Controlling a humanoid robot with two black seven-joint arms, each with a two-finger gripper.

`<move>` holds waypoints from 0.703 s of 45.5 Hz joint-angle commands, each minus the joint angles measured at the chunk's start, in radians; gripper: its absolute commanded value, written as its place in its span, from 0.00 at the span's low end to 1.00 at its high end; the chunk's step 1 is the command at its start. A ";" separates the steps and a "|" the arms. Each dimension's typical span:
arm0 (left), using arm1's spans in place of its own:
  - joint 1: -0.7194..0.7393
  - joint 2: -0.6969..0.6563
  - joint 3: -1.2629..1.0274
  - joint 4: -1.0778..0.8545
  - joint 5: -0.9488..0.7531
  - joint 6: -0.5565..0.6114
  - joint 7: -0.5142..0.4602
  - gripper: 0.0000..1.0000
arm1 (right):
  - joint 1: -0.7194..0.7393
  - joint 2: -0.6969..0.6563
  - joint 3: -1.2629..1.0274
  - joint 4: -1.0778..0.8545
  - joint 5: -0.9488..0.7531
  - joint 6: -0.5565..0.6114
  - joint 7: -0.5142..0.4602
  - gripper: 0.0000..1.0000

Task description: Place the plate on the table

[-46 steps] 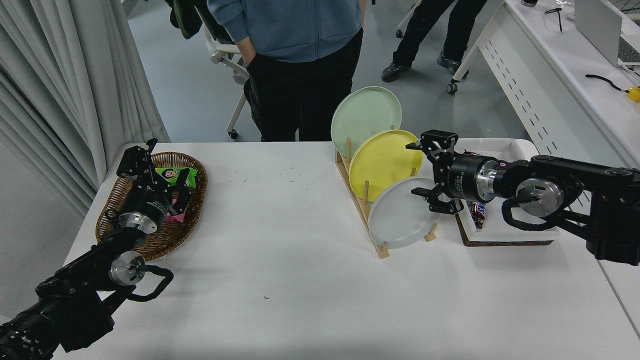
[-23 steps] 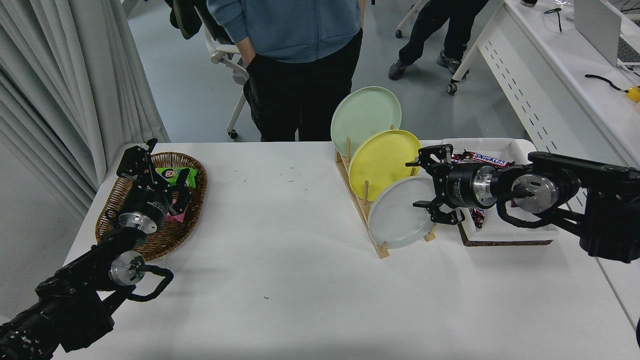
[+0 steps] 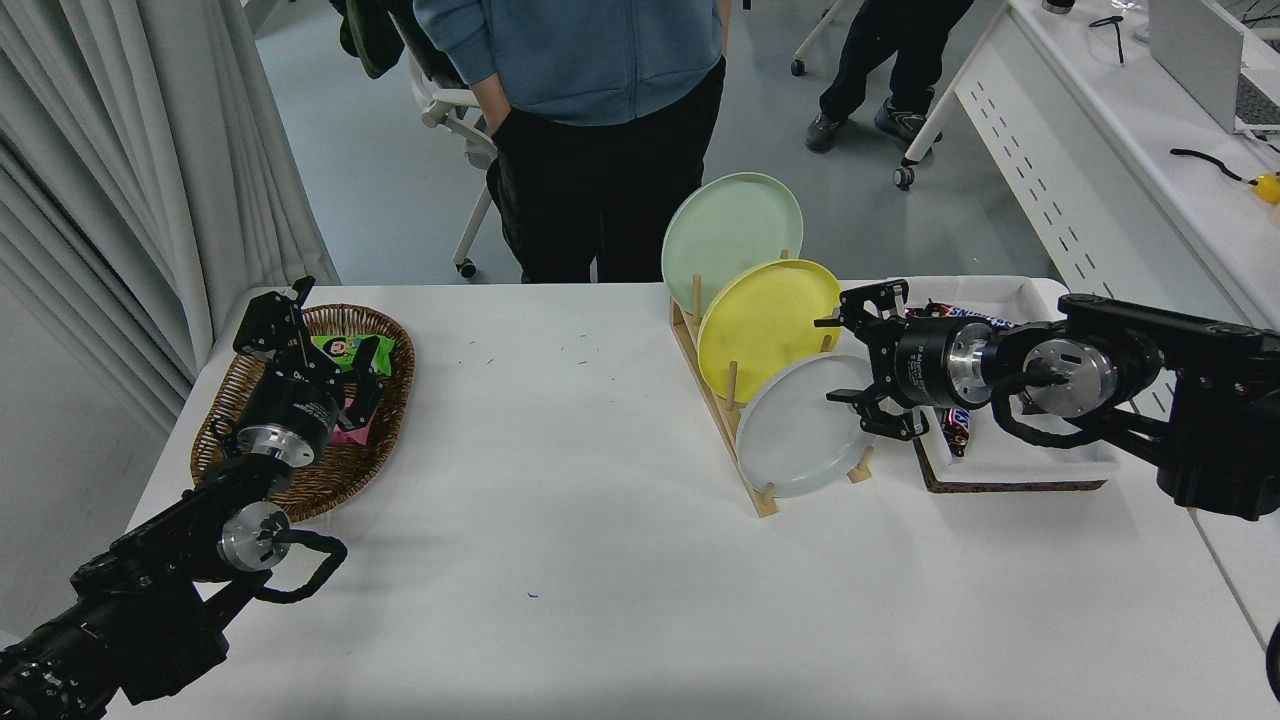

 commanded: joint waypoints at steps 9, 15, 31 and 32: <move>-0.001 0.000 0.000 0.000 -0.001 0.000 0.000 1.00 | 0.003 -0.002 0.022 0.004 0.004 -0.001 -0.010 0.43; 0.000 0.000 0.000 0.000 0.000 0.000 0.000 1.00 | 0.001 -0.003 0.022 0.003 0.005 -0.001 -0.011 0.40; 0.000 0.000 0.000 0.000 0.000 0.000 0.000 1.00 | 0.001 -0.002 0.025 0.001 0.019 -0.004 -0.037 0.29; 0.000 0.000 0.000 0.000 0.000 0.000 0.000 1.00 | 0.001 -0.002 0.028 0.001 0.019 -0.004 -0.040 0.29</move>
